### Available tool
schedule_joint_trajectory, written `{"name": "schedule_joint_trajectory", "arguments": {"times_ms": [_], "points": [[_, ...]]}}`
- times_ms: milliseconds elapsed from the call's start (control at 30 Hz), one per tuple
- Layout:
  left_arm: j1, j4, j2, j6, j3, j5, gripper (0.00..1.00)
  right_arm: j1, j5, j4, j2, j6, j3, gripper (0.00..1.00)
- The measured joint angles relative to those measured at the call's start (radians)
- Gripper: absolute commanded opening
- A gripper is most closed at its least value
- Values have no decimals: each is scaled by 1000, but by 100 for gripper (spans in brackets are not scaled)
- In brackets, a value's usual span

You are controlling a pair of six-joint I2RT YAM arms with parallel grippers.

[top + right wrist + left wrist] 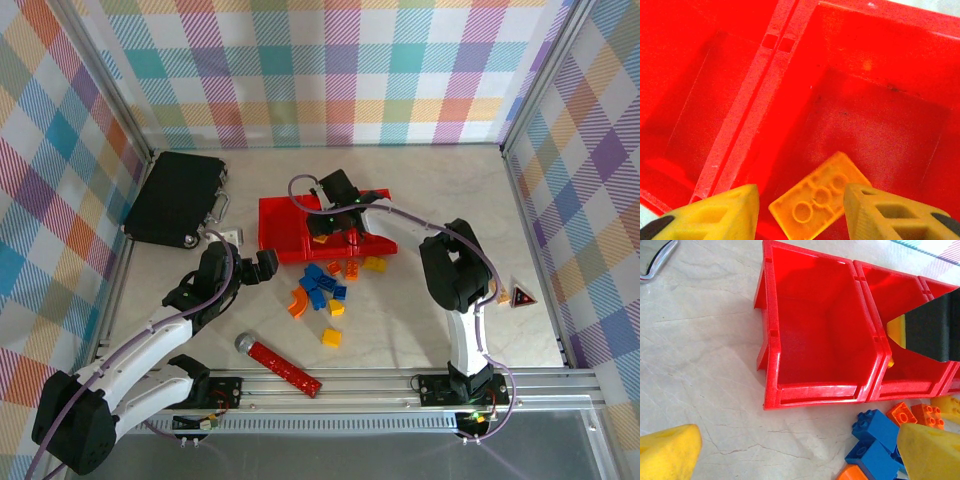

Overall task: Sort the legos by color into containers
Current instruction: Place the lego in the container, then pick up the lego from the center of the table.

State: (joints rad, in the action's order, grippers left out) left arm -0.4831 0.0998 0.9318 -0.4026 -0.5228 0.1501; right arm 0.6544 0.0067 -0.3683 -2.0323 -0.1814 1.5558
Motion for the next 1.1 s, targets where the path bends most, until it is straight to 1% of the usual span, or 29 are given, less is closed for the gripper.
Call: {"name": "schedule_joint_trajectory", "arguments": {"times_ms": [200, 267, 400, 600, 733, 833, 933, 1100], "points": [[0, 0, 0, -2, 0, 1, 100, 0, 5, -22, 32, 0, 0, 56], [0, 0, 0, -2, 0, 1, 100, 0, 8, -23, 74, 6, -9, 60], [0, -1, 0, -6, 0, 1, 100, 0, 12, -22, 217, 40, -58, 67], [0, -2, 0, -21, 0, -2, 100, -8, 14, -18, 447, 92, -230, 71], [0, -8, 0, -28, 0, -3, 100, -18, 20, -44, 541, 77, -375, 74], [0, -26, 1, -28, 2, -7, 100, -42, 16, -76, 570, 52, -456, 76], [0, -32, 13, -28, 2, -10, 100, -80, -5, -98, 570, 36, -500, 77], [0, -32, 29, -31, 2, -21, 100, -165, -87, -114, 544, 32, -511, 80]]}}
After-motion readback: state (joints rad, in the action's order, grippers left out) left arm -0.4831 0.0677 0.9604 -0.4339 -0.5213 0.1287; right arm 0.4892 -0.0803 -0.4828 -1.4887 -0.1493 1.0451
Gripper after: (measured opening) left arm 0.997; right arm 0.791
